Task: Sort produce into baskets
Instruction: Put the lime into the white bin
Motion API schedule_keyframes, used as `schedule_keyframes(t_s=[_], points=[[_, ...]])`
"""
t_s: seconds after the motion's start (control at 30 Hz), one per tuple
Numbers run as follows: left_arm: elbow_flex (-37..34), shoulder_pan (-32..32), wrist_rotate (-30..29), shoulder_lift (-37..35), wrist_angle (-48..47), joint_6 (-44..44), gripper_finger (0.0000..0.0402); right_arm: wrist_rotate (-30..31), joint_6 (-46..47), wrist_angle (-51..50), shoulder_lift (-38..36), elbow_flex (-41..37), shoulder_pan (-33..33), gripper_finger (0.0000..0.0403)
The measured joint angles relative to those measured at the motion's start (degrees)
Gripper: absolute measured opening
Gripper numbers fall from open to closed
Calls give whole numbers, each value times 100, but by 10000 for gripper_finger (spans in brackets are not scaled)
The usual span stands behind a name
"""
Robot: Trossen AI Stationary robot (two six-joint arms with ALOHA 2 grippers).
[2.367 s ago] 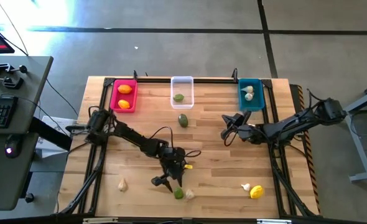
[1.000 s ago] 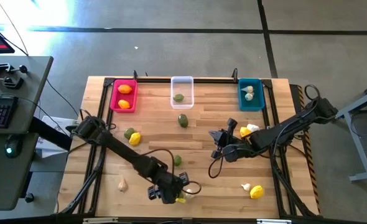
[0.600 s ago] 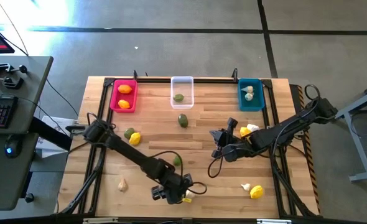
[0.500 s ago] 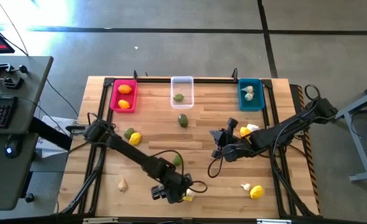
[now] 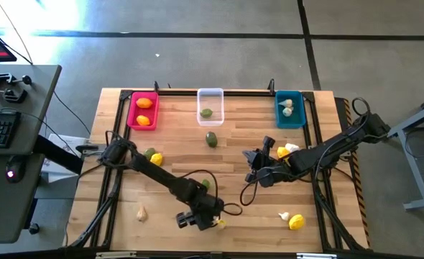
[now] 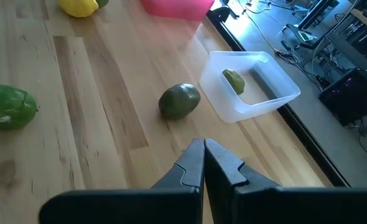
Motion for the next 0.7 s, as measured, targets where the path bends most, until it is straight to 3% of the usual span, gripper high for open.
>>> schedule_keyframes(t_s=[0.2, 0.37, 0.47, 0.7], points=[[0, 91, -450, -253, -537, -332, 81, 138, 12, -116, 0, 0, 0, 0], [0, 189, -1269, -808, -1027, -468, 81, 168, 17, -125, 0, 0, -10, 0], [-4, 427, -1357, -1211, -1285, -639, 81, 234, 17, -127, 0, 0, -10, 0], [-330, 1607, -1896, -2327, -1589, -857, 81, 360, 57, -148, 0, 0, -11, 0]])
